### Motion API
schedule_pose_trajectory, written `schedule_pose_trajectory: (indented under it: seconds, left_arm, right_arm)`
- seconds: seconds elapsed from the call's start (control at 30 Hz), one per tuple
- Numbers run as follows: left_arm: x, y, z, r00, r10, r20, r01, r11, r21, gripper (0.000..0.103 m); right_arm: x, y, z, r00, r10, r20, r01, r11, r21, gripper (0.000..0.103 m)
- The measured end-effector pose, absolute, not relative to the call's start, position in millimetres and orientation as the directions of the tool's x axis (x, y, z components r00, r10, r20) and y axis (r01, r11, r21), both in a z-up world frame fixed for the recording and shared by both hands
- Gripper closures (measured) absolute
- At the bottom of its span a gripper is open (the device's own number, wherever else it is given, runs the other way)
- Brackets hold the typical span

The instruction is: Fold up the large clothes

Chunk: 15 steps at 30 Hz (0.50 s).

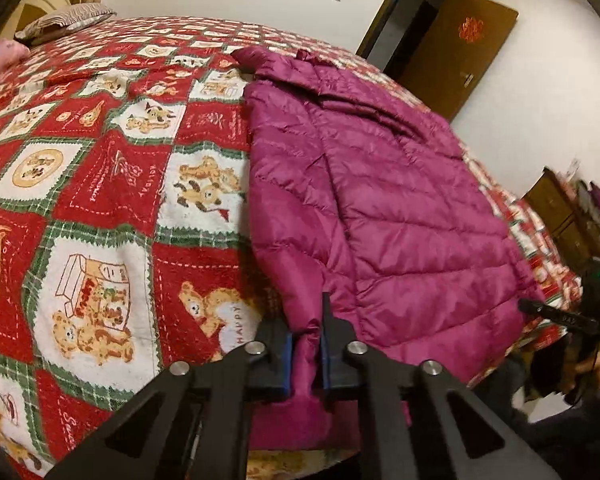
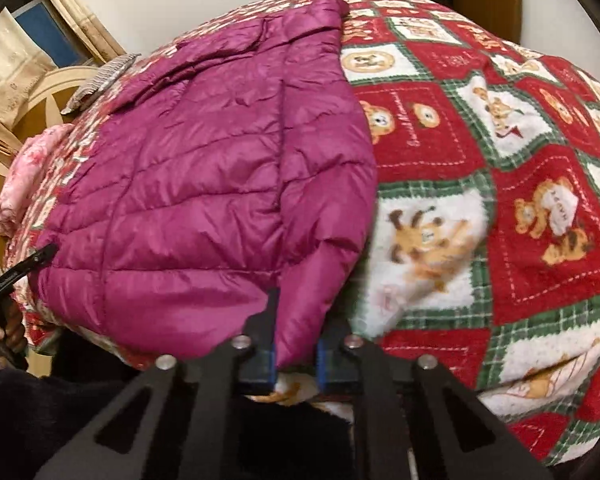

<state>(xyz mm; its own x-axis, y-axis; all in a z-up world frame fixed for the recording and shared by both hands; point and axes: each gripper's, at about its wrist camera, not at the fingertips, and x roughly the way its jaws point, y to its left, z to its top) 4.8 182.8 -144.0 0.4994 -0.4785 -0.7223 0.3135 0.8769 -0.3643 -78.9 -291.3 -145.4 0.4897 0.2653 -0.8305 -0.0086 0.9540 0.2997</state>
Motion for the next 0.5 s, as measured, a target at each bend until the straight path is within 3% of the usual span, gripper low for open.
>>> schedule_pose_trajectory:
  seconds: [0.5]
  left_arm:
    - [-53.8, 193.5, -50.0, 0.561, -0.663, -0.496, 0.5, 0.749, -0.435, 0.1]
  right_arm:
    - [-135.8, -286.8, -39.7, 0.677, 0.416, -0.608, -0.129, 0.879, 0.459, 0.091]
